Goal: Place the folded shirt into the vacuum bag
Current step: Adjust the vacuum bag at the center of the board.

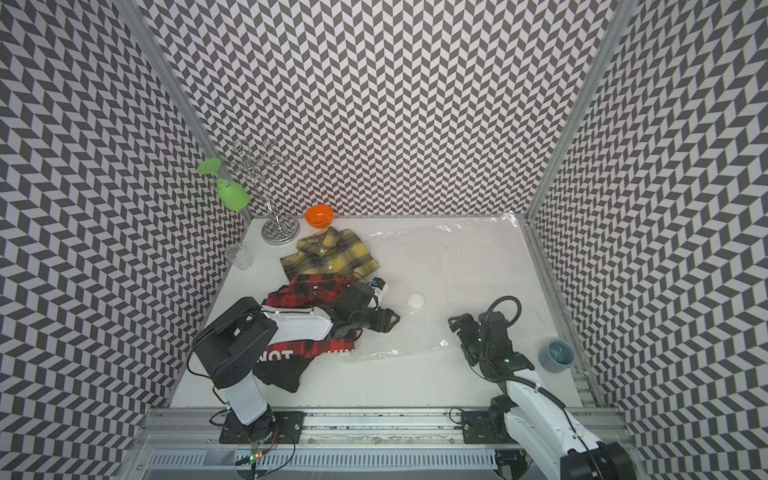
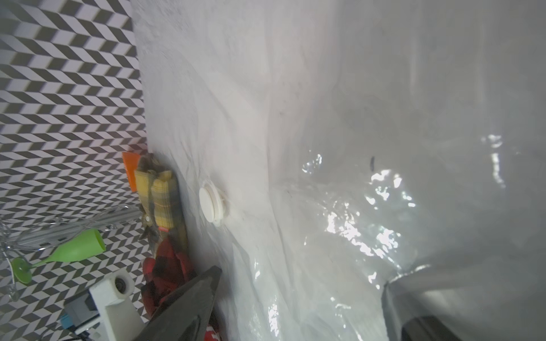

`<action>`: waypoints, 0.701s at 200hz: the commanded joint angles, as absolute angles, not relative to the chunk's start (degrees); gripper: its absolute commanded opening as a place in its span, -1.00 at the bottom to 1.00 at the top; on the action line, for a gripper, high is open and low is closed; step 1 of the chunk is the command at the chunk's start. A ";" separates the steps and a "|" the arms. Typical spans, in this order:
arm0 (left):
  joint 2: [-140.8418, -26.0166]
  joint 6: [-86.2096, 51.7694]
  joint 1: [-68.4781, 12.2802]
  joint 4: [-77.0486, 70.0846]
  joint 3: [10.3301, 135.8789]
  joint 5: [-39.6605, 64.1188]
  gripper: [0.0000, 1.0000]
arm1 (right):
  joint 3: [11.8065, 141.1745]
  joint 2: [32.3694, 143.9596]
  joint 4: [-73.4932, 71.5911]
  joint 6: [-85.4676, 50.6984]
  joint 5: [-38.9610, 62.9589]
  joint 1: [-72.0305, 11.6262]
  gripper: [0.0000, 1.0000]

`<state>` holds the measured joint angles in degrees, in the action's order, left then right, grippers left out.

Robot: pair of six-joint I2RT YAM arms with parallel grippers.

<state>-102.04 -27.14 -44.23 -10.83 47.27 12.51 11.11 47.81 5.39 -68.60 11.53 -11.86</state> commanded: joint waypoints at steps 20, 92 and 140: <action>-106.03 -28.88 -44.61 -12.31 45.80 21.28 0.33 | 12.10 48.21 -8.10 -65.73 1.64 -11.67 0.82; -114.28 -30.78 -47.65 -11.26 52.84 31.36 0.33 | 16.78 65.65 -23.26 -63.00 2.03 -13.77 0.55; -111.86 -26.08 -50.44 -7.94 57.57 34.43 0.33 | 28.84 66.83 -11.33 -55.41 -6.21 -16.55 -0.59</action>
<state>-112.99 -28.58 -49.30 -15.20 57.32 30.92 22.92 67.81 -12.67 -60.36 -0.99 -15.94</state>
